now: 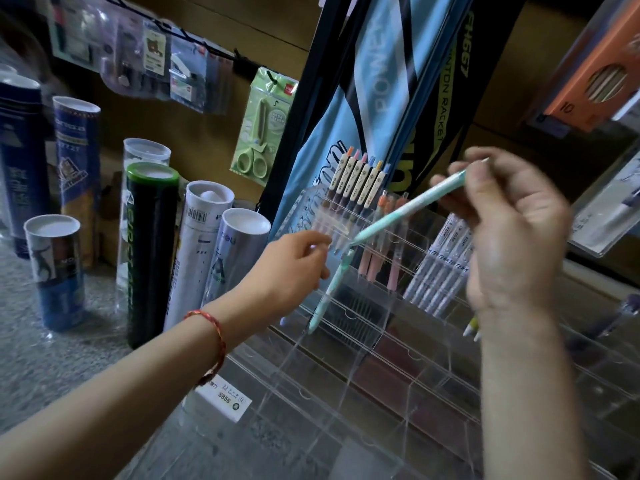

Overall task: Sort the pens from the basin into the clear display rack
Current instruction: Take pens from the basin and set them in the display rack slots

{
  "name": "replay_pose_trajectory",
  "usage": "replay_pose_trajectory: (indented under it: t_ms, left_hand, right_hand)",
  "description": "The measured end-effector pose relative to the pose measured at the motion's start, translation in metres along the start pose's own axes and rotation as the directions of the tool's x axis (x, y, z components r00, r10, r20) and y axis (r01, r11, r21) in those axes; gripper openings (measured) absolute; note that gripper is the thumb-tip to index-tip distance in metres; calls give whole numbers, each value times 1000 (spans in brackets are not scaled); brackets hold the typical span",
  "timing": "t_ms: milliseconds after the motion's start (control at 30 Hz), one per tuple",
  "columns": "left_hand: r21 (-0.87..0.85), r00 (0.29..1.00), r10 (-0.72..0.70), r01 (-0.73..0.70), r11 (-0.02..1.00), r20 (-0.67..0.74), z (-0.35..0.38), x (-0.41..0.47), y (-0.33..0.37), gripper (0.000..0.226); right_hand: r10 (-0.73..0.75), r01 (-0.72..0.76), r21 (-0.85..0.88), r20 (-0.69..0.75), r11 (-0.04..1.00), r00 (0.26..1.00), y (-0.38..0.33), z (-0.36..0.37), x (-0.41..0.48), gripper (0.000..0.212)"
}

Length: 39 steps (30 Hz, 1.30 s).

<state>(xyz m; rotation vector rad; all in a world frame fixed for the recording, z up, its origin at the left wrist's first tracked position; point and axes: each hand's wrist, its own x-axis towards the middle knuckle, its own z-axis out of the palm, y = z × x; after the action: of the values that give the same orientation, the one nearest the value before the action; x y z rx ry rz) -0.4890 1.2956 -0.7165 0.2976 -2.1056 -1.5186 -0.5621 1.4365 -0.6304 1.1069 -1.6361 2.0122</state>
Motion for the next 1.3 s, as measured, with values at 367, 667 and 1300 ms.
replay_pose_trajectory:
  t_ms: [367,667,1300]
  left_hand:
    - [368,979,-9,-68,927,204,11,-4,-29,66]
    - [442,977,42,-132,887,208,13,-4,-39,77]
    - [501,879,-469,369,783,85,-103,-105,-117,27]
  right_hand:
    - [278,-143,-477,226,867,934,66,8,-24,14]
    - [458,-264,-509,303,819,836,74,6,-26,11]
    - [348,-428,-29,634,903,690,43,123,-160,24]
